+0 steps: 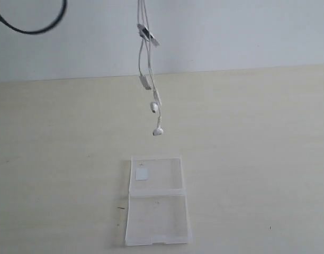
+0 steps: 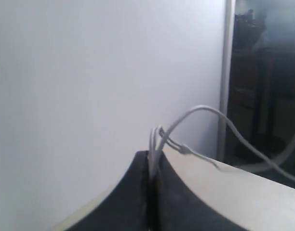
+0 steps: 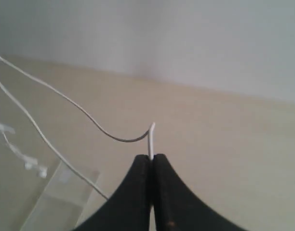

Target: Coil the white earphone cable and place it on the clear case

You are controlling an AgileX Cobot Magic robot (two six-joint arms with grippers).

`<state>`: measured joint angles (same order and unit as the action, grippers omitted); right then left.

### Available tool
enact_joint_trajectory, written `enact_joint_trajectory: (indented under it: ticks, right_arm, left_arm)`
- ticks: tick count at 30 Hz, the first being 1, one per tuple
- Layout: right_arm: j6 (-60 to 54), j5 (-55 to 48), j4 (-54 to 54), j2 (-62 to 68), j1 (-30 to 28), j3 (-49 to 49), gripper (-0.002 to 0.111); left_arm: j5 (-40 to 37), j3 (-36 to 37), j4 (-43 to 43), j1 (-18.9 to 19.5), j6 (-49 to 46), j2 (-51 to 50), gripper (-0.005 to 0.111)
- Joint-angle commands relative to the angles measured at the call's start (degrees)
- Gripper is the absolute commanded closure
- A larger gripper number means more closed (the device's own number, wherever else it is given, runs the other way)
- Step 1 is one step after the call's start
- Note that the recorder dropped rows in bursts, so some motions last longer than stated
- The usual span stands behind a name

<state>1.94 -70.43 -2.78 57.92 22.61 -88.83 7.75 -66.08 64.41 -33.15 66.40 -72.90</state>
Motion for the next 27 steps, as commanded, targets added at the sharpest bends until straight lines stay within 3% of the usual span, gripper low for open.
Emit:
enact_joint_trajectory:
  ticks: [1,8,11,15,20,27]
  right_arm:
    - [-7.6,0.5,11.0,-0.1,0.0,14.6,0.108]
    - [-33.4,14.2,42.6,5.0,0.0,29.5,0.108]
    - [-43.5,15.6,50.4,8.3,0.0,30.7,0.099]
    - [-44.3,14.2,51.5,11.0,0.0,30.7,0.073]
    - [-44.1,9.5,50.0,10.6,0.0,30.7,0.046]
    - [-39.2,6.0,43.6,7.2,0.0,30.7,0.041]
  left_arm:
    - [-5.8,2.7,-0.1,0.0,0.2,5.4,0.107]
    - [-5.8,9.9,-0.1,0.0,1.0,10.5,0.107]
    - [-5.8,12.1,-0.1,0.0,3.0,11.5,0.107]
    - [-6.2,13.9,-0.1,0.0,3.0,13.0,0.107]
    - [-14.5,14.4,-0.1,0.0,3.0,15.1,0.107]
    - [-25.6,14.4,-3.3,0.0,-4.6,17.2,0.107]
